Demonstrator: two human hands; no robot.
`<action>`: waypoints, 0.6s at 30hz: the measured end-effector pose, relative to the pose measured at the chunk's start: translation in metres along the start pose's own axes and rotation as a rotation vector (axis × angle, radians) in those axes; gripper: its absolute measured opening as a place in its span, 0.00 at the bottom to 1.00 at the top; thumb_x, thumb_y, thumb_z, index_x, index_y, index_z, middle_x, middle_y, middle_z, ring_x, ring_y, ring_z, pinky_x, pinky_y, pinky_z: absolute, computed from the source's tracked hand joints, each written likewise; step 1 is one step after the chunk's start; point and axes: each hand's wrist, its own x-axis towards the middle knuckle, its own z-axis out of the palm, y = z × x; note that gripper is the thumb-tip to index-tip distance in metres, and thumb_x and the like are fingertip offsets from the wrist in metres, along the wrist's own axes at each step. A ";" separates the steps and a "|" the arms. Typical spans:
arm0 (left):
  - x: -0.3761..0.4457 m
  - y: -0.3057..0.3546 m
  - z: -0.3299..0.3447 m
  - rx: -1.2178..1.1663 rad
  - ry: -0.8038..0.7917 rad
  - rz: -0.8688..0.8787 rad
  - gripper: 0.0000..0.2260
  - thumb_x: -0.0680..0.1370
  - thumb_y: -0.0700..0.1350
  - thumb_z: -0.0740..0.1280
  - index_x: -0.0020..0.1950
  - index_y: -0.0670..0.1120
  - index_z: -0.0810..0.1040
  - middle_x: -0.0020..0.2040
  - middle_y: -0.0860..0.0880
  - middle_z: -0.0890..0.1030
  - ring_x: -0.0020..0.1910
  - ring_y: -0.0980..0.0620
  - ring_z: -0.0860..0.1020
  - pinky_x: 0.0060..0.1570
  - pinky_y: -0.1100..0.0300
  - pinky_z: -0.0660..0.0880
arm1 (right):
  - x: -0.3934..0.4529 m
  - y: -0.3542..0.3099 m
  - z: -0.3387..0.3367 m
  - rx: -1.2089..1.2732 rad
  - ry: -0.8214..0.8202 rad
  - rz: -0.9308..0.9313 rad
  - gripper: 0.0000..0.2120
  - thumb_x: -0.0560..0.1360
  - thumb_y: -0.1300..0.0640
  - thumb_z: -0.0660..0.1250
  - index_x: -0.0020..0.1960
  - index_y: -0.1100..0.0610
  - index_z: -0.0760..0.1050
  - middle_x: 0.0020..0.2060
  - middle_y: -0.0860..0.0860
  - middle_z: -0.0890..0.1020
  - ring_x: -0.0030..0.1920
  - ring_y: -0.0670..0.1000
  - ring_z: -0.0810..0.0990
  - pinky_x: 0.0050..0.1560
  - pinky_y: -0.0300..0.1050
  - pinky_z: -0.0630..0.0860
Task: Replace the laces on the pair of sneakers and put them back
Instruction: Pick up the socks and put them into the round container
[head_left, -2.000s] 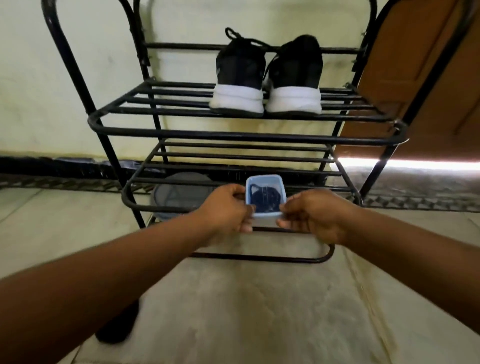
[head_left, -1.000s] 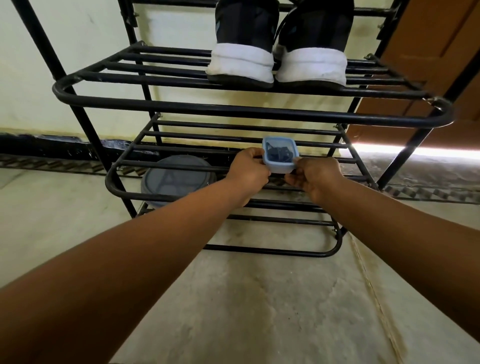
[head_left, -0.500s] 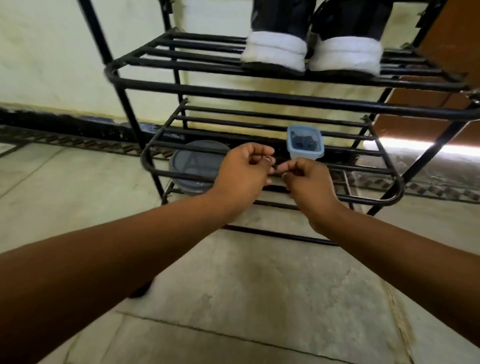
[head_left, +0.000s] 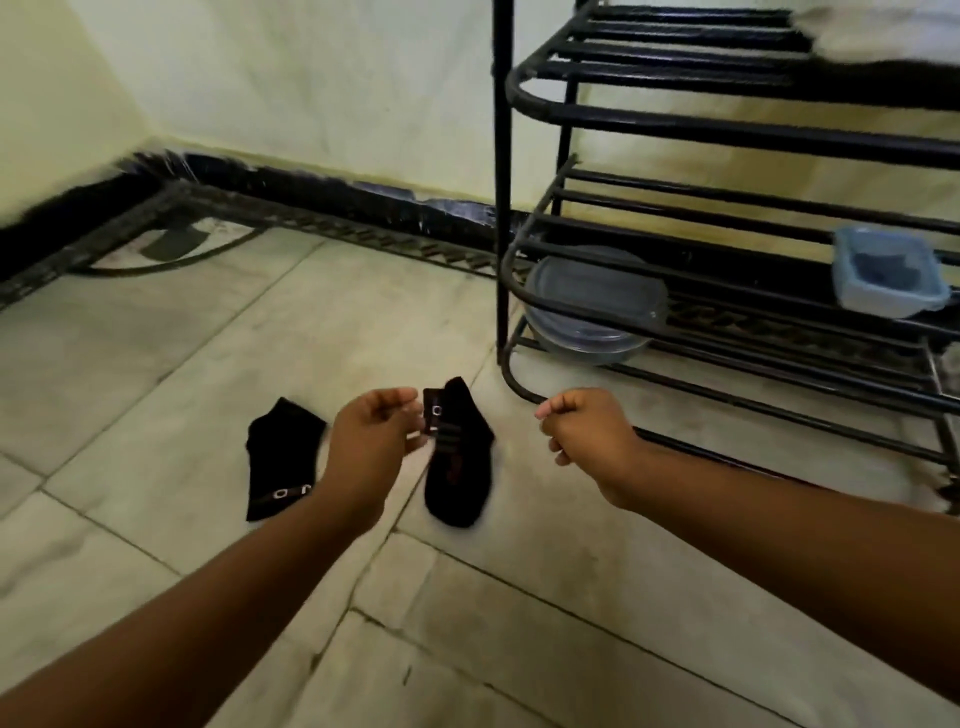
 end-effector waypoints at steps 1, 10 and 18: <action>0.003 -0.005 -0.002 -0.018 0.005 -0.010 0.08 0.78 0.32 0.62 0.44 0.43 0.75 0.39 0.45 0.78 0.38 0.51 0.76 0.41 0.59 0.75 | 0.005 -0.002 0.005 0.016 0.019 0.010 0.10 0.73 0.68 0.61 0.37 0.57 0.74 0.34 0.54 0.76 0.35 0.53 0.74 0.37 0.47 0.73; 0.043 0.003 0.074 0.039 -0.145 -0.012 0.08 0.79 0.32 0.60 0.46 0.44 0.75 0.40 0.48 0.78 0.39 0.54 0.77 0.40 0.66 0.77 | 0.070 0.012 -0.009 0.143 0.271 0.147 0.04 0.75 0.65 0.62 0.47 0.58 0.73 0.39 0.54 0.75 0.44 0.55 0.76 0.52 0.54 0.77; 0.092 0.003 0.127 0.047 -0.196 -0.207 0.08 0.78 0.33 0.59 0.43 0.44 0.72 0.36 0.48 0.73 0.35 0.52 0.72 0.40 0.62 0.71 | 0.121 0.021 -0.035 0.403 0.432 0.150 0.19 0.74 0.50 0.68 0.62 0.57 0.72 0.51 0.52 0.77 0.48 0.51 0.76 0.55 0.49 0.76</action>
